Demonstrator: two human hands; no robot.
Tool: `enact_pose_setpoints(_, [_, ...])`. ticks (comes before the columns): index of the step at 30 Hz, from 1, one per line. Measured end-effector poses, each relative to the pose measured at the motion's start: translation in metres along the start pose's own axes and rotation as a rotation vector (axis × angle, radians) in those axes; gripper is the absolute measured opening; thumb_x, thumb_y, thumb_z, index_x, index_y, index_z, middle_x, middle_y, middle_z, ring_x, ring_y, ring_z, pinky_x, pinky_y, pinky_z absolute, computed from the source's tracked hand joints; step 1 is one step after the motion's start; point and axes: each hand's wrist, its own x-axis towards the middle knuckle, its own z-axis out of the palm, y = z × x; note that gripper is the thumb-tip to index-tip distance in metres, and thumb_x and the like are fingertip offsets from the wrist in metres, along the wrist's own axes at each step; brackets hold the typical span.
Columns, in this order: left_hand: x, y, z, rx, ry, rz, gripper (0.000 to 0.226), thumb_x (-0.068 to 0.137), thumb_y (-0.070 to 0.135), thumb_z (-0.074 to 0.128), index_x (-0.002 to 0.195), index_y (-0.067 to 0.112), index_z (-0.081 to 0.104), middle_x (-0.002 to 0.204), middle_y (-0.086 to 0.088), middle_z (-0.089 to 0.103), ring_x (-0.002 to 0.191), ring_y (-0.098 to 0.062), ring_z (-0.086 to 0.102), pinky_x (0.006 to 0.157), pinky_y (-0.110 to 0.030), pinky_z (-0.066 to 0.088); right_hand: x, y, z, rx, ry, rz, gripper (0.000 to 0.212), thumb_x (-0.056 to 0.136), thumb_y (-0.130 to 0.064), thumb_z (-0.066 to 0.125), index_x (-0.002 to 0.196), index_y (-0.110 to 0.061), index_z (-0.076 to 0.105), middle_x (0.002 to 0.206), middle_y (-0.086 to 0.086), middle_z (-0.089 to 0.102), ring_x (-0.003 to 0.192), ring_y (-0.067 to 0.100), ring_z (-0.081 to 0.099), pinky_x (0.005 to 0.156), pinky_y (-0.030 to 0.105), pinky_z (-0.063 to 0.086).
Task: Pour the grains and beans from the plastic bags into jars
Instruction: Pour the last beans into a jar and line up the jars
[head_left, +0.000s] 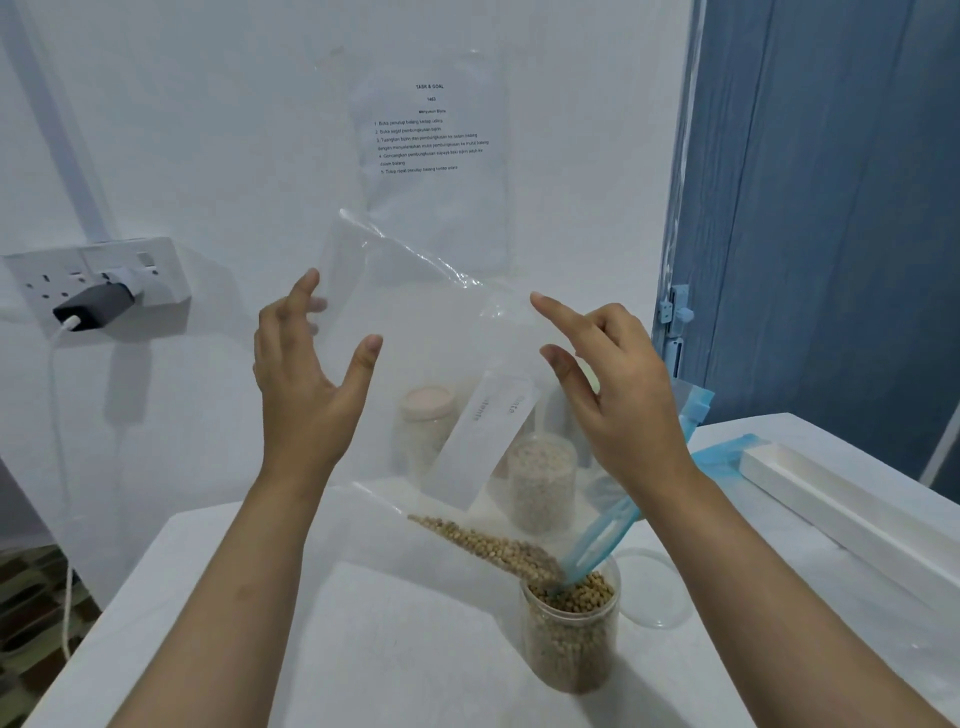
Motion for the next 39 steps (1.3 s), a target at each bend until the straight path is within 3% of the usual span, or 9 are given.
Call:
enact_pose_setpoints(3, [0.007,0.002,0.0,-0.009,-0.001,0.034,0.065,0.093,0.039,0.065,0.148,0.027,0.032,0.127,0.013,0.034,0.116,-0.015,0.045,0.108,-0.051,0.038,0.001,0.0,-0.002,0.004,0.01,0.007,0.044,0.1,-0.018,0.058,0.142,-0.025,0.052,0.09,-0.002,0.046,0.083,0.008,0.041,0.074,0.005,0.033])
enact_pose_setpoints(9, [0.023,0.005,0.003,0.019,0.013,0.106,0.067,0.093,0.031,0.067,0.15,0.017,0.034,0.131,-0.009,0.038,0.118,0.015,0.03,0.111,-0.05,0.035,0.002,0.002,-0.003,0.002,0.035,0.039,0.043,0.1,-0.018,0.058,0.143,-0.022,0.052,0.09,0.003,0.052,0.084,0.012,0.046,0.074,0.01,0.036])
enact_pose_setpoints(15, [0.034,0.007,0.01,0.042,0.014,0.109,0.068,0.093,0.039,0.063,0.151,0.018,0.033,0.134,-0.011,0.038,0.123,-0.008,0.034,0.112,-0.043,0.033,0.007,0.002,-0.005,-0.001,0.047,0.052,0.042,0.1,-0.018,0.058,0.142,-0.018,0.054,0.09,0.002,0.051,0.084,0.012,0.047,0.075,0.009,0.035])
enact_pose_setpoints(22, [0.032,0.004,0.017,0.076,0.007,0.132,0.067,0.094,0.045,0.06,0.153,0.028,0.031,0.135,-0.011,0.039,0.124,-0.016,0.035,0.112,-0.048,0.033,-0.003,0.008,-0.007,-0.005,0.04,0.085,0.04,0.101,-0.017,0.058,0.14,-0.02,0.055,0.091,0.001,0.051,0.084,0.01,0.047,0.076,0.006,0.036])
enact_pose_setpoints(28, [0.012,-0.014,0.019,0.082,-0.025,0.038,0.071,0.092,0.056,0.054,0.153,0.037,0.024,0.138,-0.007,0.038,0.127,-0.012,0.031,0.111,-0.053,0.033,-0.005,0.008,-0.003,0.006,0.046,0.067,0.038,0.099,-0.014,0.06,0.137,-0.017,0.059,0.088,0.004,0.052,0.081,0.012,0.048,0.076,0.006,0.036])
enact_pose_setpoints(35, [-0.032,-0.035,0.019,0.035,-0.027,-0.17,0.07,0.094,0.051,0.05,0.153,0.024,0.027,0.14,0.003,0.043,0.132,-0.014,0.034,0.114,-0.05,0.03,-0.006,0.002,0.0,0.025,0.03,0.045,0.038,0.098,-0.011,0.062,0.136,-0.016,0.06,0.087,0.004,0.051,0.08,0.011,0.045,0.075,0.006,0.035])
enact_pose_setpoints(39, [-0.052,-0.048,0.026,0.022,-0.031,-0.286,0.055,0.102,0.042,0.048,0.15,0.023,0.031,0.132,0.007,0.046,0.13,-0.016,0.039,0.113,-0.053,0.031,-0.005,0.0,0.0,0.034,0.023,0.03,0.036,0.098,-0.011,0.061,0.134,-0.016,0.061,0.087,0.004,0.052,0.081,0.012,0.047,0.076,0.006,0.035])
